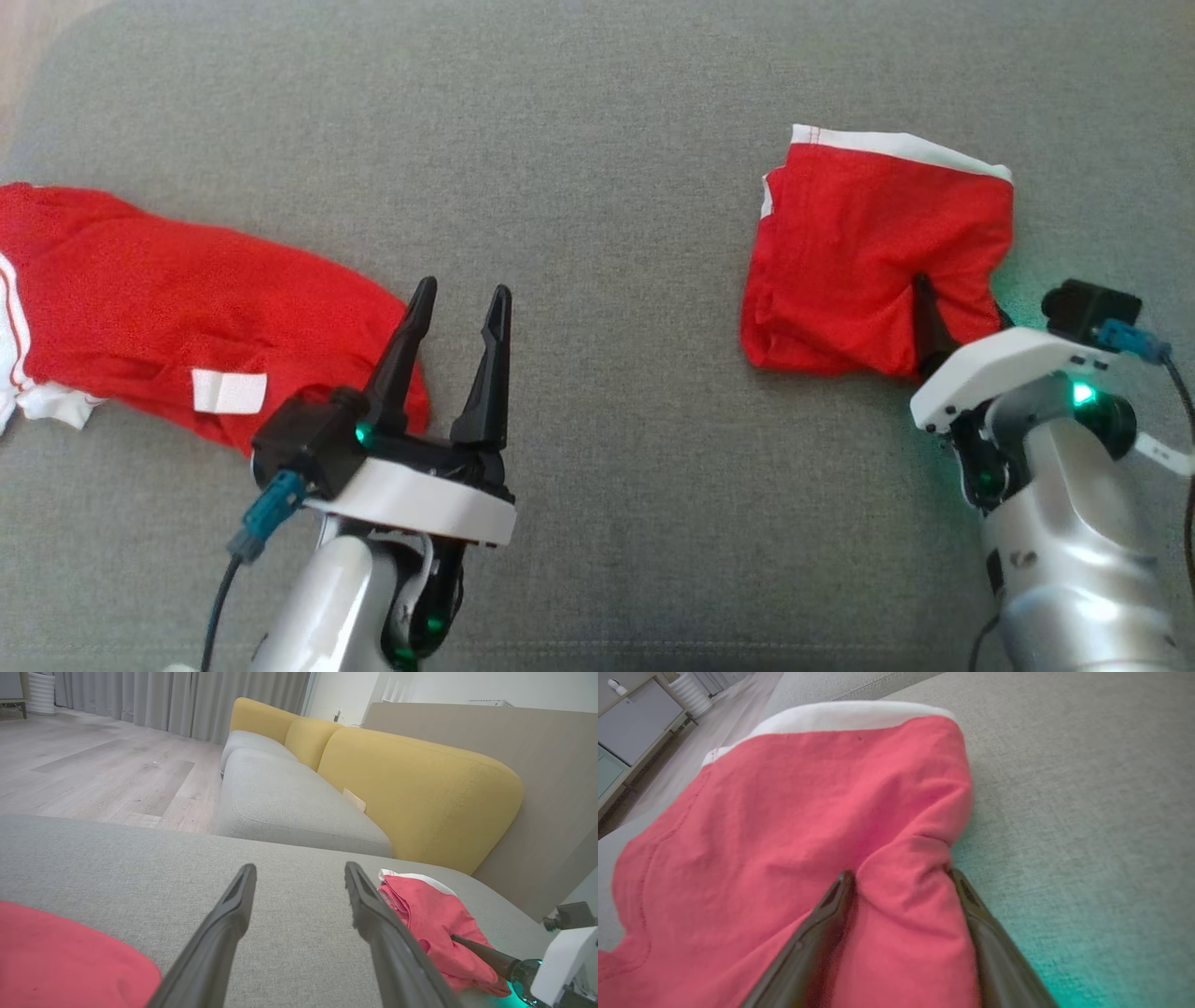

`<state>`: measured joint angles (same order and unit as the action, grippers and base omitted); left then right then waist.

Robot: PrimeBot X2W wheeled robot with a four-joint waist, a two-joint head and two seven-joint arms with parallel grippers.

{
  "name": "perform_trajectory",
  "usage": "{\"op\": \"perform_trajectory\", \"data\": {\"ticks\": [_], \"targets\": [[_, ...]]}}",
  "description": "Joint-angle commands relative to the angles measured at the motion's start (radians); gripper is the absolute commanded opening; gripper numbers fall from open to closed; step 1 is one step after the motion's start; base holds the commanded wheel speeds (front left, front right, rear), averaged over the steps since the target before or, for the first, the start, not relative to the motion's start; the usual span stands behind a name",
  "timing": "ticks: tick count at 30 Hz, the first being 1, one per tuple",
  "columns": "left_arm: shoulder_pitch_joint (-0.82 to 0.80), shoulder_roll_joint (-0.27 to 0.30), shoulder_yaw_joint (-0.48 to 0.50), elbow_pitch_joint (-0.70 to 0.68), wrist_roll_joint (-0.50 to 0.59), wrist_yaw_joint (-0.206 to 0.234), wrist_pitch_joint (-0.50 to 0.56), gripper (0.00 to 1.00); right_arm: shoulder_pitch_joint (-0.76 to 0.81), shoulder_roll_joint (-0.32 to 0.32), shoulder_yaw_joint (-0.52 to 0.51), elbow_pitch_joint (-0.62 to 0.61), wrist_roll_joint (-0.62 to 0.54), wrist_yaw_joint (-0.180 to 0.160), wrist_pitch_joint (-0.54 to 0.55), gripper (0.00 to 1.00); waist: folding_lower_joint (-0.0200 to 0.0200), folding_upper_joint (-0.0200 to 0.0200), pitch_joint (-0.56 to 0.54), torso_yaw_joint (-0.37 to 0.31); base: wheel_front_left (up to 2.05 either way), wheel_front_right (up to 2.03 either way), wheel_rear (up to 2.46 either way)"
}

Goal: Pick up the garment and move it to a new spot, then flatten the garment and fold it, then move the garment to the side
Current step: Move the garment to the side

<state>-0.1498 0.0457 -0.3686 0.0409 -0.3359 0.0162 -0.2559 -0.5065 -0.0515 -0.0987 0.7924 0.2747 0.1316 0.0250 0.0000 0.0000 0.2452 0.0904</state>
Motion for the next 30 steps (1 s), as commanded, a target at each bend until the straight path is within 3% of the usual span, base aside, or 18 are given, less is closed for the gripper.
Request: {"op": "perform_trajectory", "data": {"ticks": [1,5,6,7,8,12,18,30], "targets": [[-0.036,0.004,0.030,-0.029,0.009,-0.003,-0.006,1.00,-0.029,0.001,0.032,-0.008,0.000,-0.001,-0.003,1.00,0.0000,0.0000,0.002,0.000,0.00,0.00,0.00],[-0.043,0.004,0.027,-0.027,0.009,-0.003,-0.006,1.00,-0.065,0.001,0.043,0.080,-0.018,-0.001,-0.006,1.00,0.0000,0.0000,0.008,0.001,0.00,0.00,0.00],[-0.044,0.004,0.027,-0.026,0.008,-0.002,-0.006,1.00,-0.073,0.001,0.046,0.098,-0.021,-0.001,-0.005,0.74,0.0000,0.0000,0.009,0.001,0.00,0.00,0.00],[-0.045,0.004,0.027,-0.026,0.008,-0.002,-0.006,1.00,-0.081,0.001,0.049,0.113,-0.030,-0.001,-0.009,0.11,0.0000,0.0000,0.010,0.000,0.00,0.00,0.00],[-0.046,0.004,0.027,-0.026,0.007,-0.001,-0.006,1.00,-0.088,0.001,0.052,0.124,-0.046,-0.001,-0.016,0.00,0.0000,0.0000,0.011,-0.001,0.00,0.00,0.00],[-0.045,0.004,0.030,-0.025,0.006,0.002,-0.006,1.00,-0.108,-0.007,0.056,0.143,-0.132,-0.001,-0.049,0.00,0.0000,0.0000,0.011,-0.011,0.00,0.00,0.00],[-0.045,0.004,0.034,-0.022,0.005,0.003,-0.006,1.00,-0.124,-0.086,0.087,0.125,-0.243,-0.001,-0.066,0.00,0.0000,0.0000,0.012,-0.033,0.00,0.00,0.00],[-0.064,0.004,0.028,-0.026,-0.001,0.003,-0.006,1.00,-0.164,-0.399,0.254,0.088,-0.343,-0.001,0.009,0.00,0.0000,0.0000,0.037,-0.042,0.00,0.00,0.00]]}}
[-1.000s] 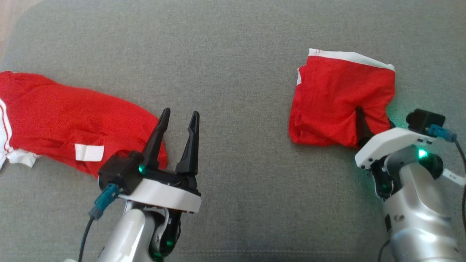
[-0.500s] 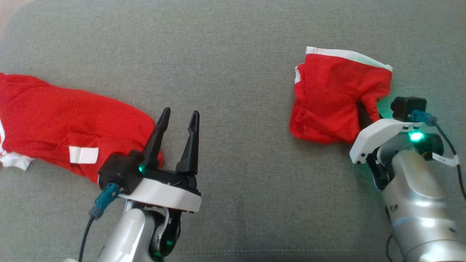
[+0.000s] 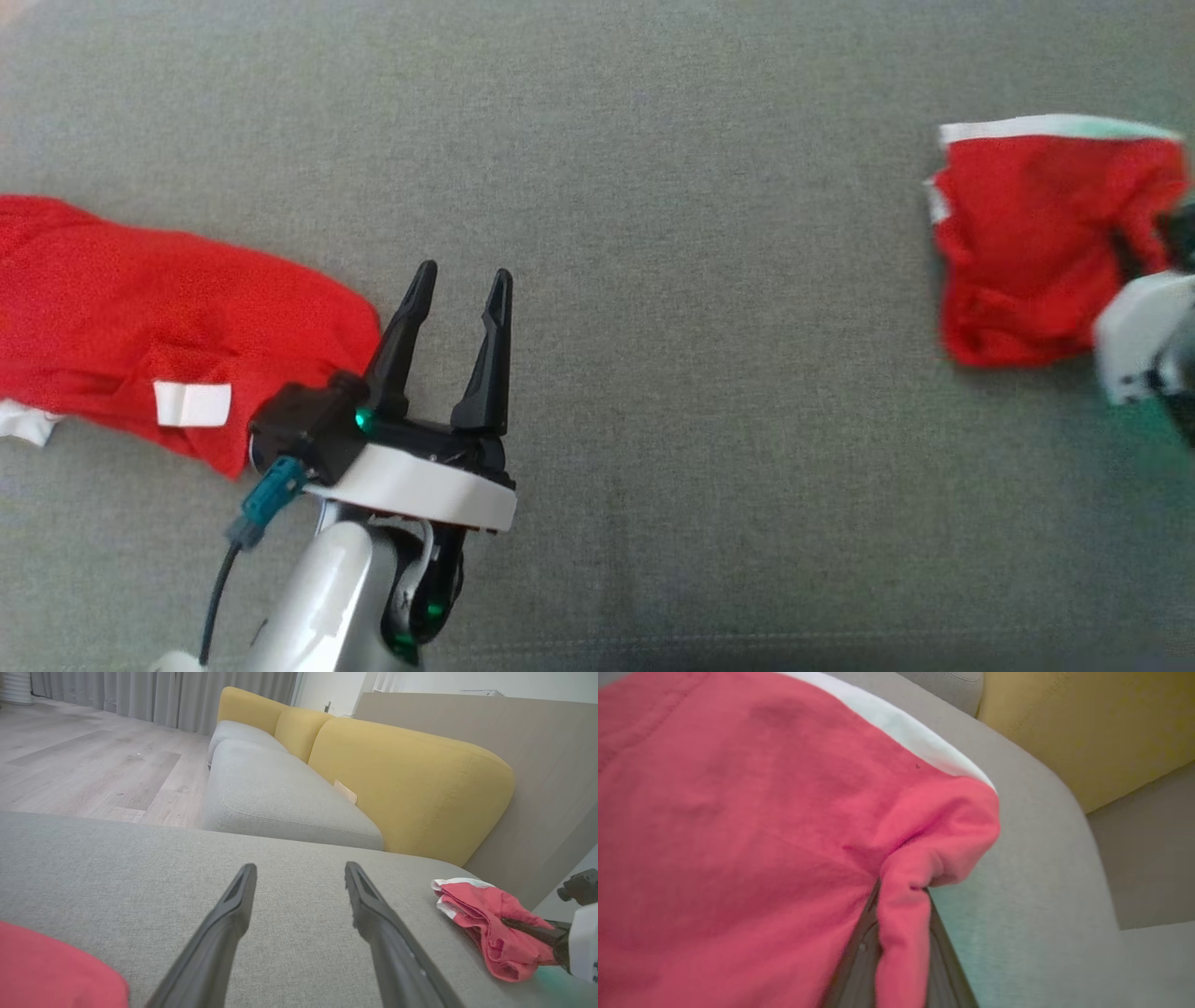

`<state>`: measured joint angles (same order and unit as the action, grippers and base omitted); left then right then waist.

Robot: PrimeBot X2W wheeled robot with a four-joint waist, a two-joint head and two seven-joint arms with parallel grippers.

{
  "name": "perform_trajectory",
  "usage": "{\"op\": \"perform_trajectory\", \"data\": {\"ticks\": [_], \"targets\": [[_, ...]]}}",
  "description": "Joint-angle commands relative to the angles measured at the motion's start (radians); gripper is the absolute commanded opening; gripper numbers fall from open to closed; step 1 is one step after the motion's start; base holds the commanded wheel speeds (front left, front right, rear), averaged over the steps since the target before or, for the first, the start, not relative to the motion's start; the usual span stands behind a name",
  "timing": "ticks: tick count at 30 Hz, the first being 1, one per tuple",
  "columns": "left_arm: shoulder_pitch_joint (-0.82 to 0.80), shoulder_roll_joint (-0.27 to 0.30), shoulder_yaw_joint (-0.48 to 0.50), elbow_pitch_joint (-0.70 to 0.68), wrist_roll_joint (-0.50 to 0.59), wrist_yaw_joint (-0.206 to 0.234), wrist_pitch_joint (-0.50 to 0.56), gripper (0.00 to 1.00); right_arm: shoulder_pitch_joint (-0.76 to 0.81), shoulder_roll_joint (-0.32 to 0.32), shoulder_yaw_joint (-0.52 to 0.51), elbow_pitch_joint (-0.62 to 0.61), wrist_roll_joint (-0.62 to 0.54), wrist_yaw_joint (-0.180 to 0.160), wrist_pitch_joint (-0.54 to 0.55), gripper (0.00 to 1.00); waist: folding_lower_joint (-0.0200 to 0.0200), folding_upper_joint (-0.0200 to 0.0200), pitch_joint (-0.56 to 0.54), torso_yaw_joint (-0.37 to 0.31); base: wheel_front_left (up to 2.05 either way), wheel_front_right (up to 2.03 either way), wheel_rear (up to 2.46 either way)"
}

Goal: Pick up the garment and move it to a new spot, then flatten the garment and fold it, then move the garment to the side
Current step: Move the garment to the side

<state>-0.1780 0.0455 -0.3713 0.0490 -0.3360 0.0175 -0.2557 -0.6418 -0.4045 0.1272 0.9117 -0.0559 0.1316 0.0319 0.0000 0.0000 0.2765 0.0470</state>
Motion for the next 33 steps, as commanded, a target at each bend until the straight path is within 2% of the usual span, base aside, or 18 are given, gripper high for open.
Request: {"op": "perform_trajectory", "data": {"ticks": [1,5,9,15,19,20,21,28,33], "targets": [[-0.038,0.005,0.031,-0.035,-0.001,0.000,-0.006,1.00,-0.036,-0.081,0.050,-0.030,-0.020,-0.001,0.009,0.00,0.0000,0.0000,0.011,0.003,0.00,0.00,0.00],[-0.047,0.005,0.030,-0.036,-0.002,-0.003,-0.006,1.00,-0.064,-0.202,0.118,-0.029,-0.044,-0.001,0.039,0.00,0.0000,0.0000,0.029,0.014,0.00,0.00,0.00],[-0.058,0.005,0.029,-0.038,-0.008,-0.003,-0.006,1.00,-0.088,-0.305,0.138,-0.012,-0.051,-0.001,0.067,0.00,0.0000,0.0000,0.048,0.032,0.00,0.00,0.00],[-0.064,0.005,0.034,-0.038,-0.012,-0.003,-0.006,1.00,-0.099,-0.381,0.121,0.014,-0.049,-0.001,0.074,0.00,0.0000,0.0000,0.066,0.050,0.00,0.00,0.00],[-0.065,0.005,0.038,-0.040,-0.012,-0.004,-0.006,1.00,-0.105,-0.391,0.089,0.020,-0.055,-0.001,0.076,0.00,0.0000,0.0000,0.075,0.053,0.00,0.00,0.00],[-0.065,0.005,0.038,-0.040,-0.011,-0.003,-0.006,1.00,-0.105,-0.391,0.080,0.016,-0.061,-0.001,0.075,0.65,0.0000,0.0000,0.075,0.053,0.00,0.00,0.00],[-0.064,0.005,0.039,-0.040,-0.011,-0.003,-0.006,1.00,-0.105,-0.389,0.067,0.012,-0.066,-0.001,0.076,1.00,0.0000,0.0000,0.075,0.052,0.00,0.00,0.00],[-0.061,0.005,0.047,-0.027,-0.006,-0.004,-0.006,1.00,-0.084,-0.345,-0.055,-0.054,-0.116,-0.001,0.066,1.00,0.0000,0.0000,0.049,0.035,0.00,0.00,0.00],[-0.051,0.005,0.053,-0.023,-0.004,-0.004,-0.006,1.00,-0.065,-0.280,-0.147,-0.144,-0.157,-0.001,0.032,1.00,0.0000,0.0000,0.009,0.021,0.00,0.00,0.00]]}}
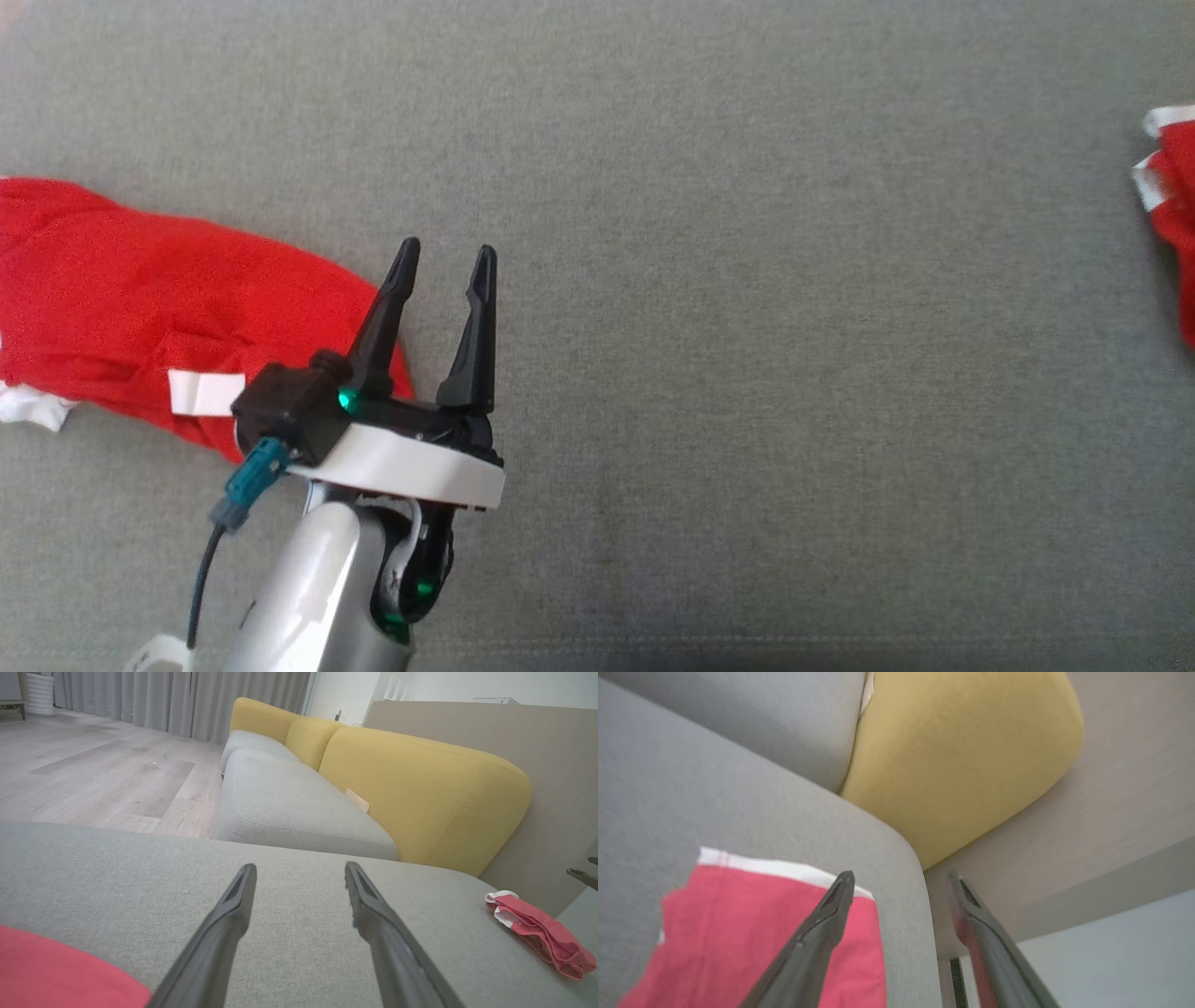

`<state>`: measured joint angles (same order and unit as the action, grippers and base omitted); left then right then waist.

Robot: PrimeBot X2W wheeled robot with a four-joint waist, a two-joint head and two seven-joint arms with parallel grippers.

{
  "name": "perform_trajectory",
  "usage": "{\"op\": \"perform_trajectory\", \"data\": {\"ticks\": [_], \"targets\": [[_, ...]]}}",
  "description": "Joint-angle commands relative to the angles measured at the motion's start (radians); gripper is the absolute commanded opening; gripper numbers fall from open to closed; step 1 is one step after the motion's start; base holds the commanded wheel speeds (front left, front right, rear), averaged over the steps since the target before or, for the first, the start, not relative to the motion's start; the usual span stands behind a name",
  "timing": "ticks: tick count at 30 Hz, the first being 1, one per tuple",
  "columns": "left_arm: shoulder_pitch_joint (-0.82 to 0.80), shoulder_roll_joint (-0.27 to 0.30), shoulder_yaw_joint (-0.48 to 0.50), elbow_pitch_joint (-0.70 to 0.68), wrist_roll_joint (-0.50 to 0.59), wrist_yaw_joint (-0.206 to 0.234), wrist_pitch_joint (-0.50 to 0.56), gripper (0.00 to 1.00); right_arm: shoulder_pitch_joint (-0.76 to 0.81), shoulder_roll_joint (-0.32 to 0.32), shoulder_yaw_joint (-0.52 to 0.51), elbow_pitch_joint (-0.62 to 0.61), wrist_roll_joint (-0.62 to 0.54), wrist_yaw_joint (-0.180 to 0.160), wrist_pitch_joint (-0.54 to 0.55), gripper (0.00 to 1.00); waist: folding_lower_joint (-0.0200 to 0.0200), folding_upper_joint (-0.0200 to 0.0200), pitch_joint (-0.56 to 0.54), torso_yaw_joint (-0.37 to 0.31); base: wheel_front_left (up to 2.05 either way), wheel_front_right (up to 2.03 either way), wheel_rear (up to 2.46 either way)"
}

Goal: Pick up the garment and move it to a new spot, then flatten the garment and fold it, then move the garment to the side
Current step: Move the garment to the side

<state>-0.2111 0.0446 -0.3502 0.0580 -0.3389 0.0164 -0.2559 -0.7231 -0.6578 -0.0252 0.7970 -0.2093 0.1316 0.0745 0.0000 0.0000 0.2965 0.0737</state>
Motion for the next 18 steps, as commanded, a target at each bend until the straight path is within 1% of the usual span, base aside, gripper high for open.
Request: {"op": "perform_trajectory", "data": {"ticks": [1,2,3,5,9,11,13,18], "targets": [[-0.014,0.006,0.034,-0.031,0.000,-0.003,-0.006,1.00,0.021,-0.007,-0.007,-0.050,-0.009,-0.001,-0.016,1.00,0.0000,0.0000,-0.020,-0.009,0.00,0.00,0.00],[-0.010,0.006,0.035,-0.031,0.001,-0.003,-0.006,1.00,0.026,0.012,-0.020,-0.073,-0.015,-0.001,-0.024,1.00,0.0000,0.0000,-0.029,-0.013,0.00,0.00,0.00],[-0.002,0.006,0.038,-0.031,0.002,-0.002,-0.006,1.00,0.042,0.053,-0.039,-0.117,-0.023,-0.001,-0.040,1.00,0.0000,0.0000,-0.048,-0.019,0.00,0.00,0.00],[0.006,0.006,0.042,-0.033,0.003,-0.002,-0.006,1.00,0.059,0.101,-0.058,-0.161,-0.017,-0.001,-0.055,1.00,0.0000,0.0000,-0.068,-0.024,0.00,0.00,0.00],[0.026,0.006,0.052,-0.040,0.001,0.002,-0.006,1.00,0.104,0.220,-0.075,-0.259,0.018,-0.001,-0.072,1.00,0.0000,0.0000,-0.107,-0.033,0.00,0.00,0.00],[0.035,0.006,0.055,-0.043,0.001,0.004,-0.006,1.00,0.130,0.284,-0.079,-0.310,0.057,-0.001,-0.081,1.00,0.0000,0.0000,-0.126,-0.035,0.00,0.00,0.00],[0.044,0.006,0.060,-0.047,0.001,0.006,-0.006,1.00,0.162,0.339,-0.060,-0.362,0.096,-0.001,-0.091,1.00,0.0000,0.0000,-0.144,-0.034,0.00,0.00,0.00],[0.073,0.006,0.070,-0.050,-0.003,0.011,-0.006,1.00,0.262,0.452,-0.006,-0.474,0.219,-0.001,-0.119,1.00,0.0000,0.0000,-0.201,-0.026,0.00,0.00,0.00]]}}
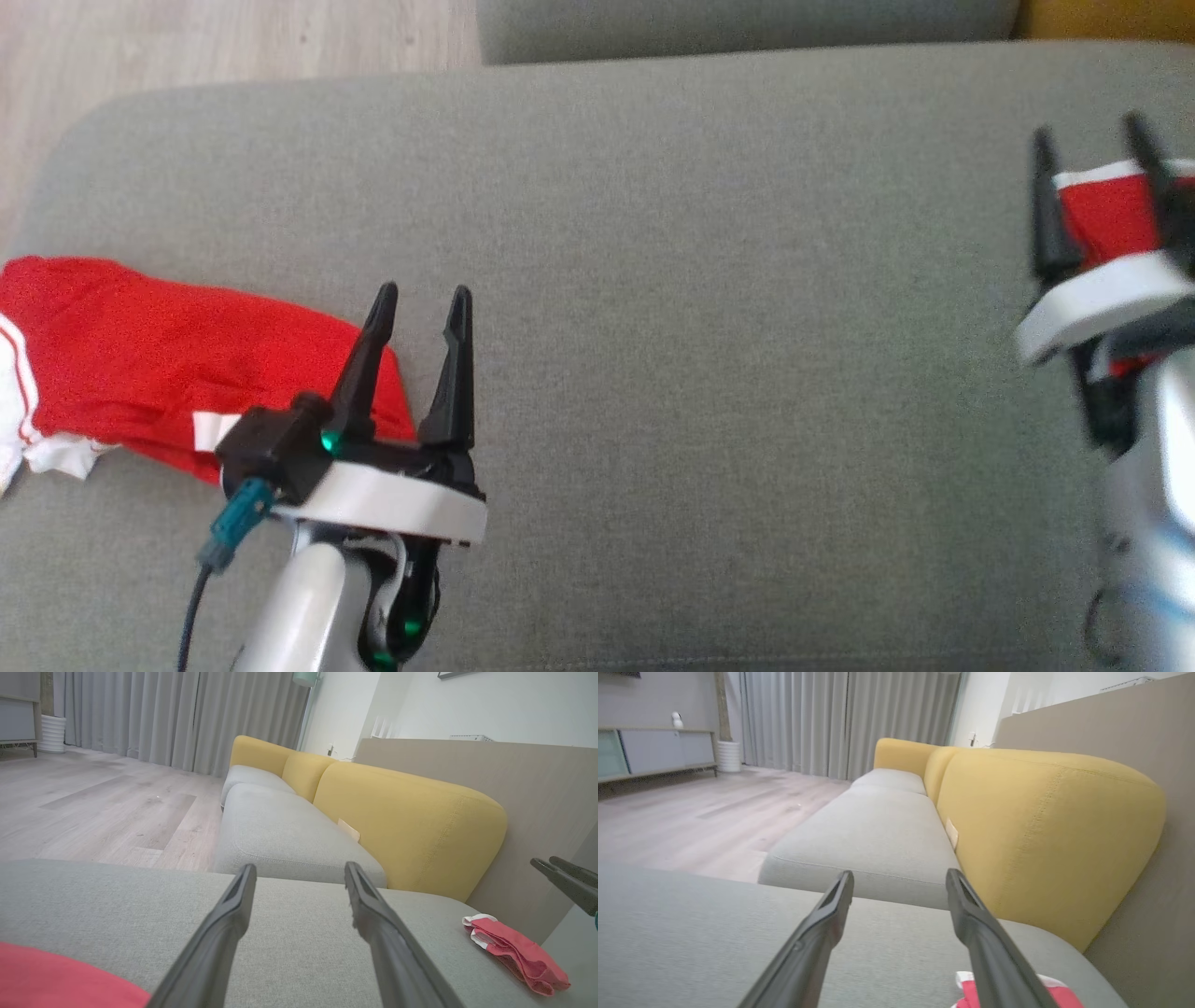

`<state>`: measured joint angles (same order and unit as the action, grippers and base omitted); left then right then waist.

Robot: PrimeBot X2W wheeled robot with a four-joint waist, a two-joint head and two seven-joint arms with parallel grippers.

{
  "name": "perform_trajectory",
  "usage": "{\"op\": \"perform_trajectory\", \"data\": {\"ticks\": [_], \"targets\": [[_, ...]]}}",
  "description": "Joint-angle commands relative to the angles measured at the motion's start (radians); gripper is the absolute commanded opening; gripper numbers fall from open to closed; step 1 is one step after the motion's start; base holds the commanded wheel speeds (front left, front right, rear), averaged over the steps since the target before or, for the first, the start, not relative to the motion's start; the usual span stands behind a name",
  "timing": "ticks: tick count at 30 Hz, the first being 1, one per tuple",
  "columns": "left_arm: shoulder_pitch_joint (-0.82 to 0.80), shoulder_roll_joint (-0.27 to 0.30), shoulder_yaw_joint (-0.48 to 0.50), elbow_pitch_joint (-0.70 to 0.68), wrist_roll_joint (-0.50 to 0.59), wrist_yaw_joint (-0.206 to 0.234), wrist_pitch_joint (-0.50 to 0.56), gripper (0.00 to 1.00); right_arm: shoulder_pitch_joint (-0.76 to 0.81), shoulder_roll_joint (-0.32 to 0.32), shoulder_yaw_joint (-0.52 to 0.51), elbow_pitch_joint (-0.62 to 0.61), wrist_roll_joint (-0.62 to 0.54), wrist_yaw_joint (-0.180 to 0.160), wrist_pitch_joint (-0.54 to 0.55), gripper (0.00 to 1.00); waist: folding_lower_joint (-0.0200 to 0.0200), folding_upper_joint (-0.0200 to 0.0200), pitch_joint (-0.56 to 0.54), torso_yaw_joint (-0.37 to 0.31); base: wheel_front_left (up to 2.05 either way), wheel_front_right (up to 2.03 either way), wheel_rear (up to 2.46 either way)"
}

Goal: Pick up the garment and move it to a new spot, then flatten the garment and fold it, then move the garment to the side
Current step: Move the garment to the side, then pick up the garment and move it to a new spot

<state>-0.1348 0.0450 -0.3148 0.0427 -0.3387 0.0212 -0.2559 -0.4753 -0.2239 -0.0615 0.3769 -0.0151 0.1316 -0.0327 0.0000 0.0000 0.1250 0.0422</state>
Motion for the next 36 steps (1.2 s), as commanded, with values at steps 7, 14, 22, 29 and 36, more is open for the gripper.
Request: {"op": "perform_trajectory", "data": {"ticks": [7,14,22,29,36], "targets": [[0.045,0.005,0.046,-0.040,-0.006,0.016,-0.006,1.00,0.158,0.141,0.076,-0.126,0.089,-0.001,-0.048,1.00,0.0000,0.0000,-0.089,0.008,0.00,0.00,0.00],[0.104,0.005,0.057,-0.051,-0.004,0.020,-0.006,1.00,0.303,0.173,0.111,-0.146,0.166,-0.001,-0.102,1.00,0.0000,0.0000,-0.125,0.003,0.00,0.00,0.00],[0.135,0.005,0.066,-0.060,0.004,0.022,-0.006,1.00,0.362,0.173,0.142,-0.139,0.222,-0.001,-0.151,1.00,0.0000,0.0000,-0.139,0.002,0.00,0.00,0.00],[0.137,0.005,0.066,-0.069,0.006,0.020,-0.006,1.00,0.371,0.174,0.144,-0.138,0.221,-0.001,-0.167,1.00,0.0000,0.0000,-0.138,0.007,0.00,0.00,0.00],[0.138,0.005,0.067,-0.071,0.008,0.021,-0.006,1.00,0.377,0.174,0.145,-0.141,0.222,-0.001,-0.177,1.00,0.0000,0.0000,-0.135,0.014,0.00,0.00,0.00]]}}
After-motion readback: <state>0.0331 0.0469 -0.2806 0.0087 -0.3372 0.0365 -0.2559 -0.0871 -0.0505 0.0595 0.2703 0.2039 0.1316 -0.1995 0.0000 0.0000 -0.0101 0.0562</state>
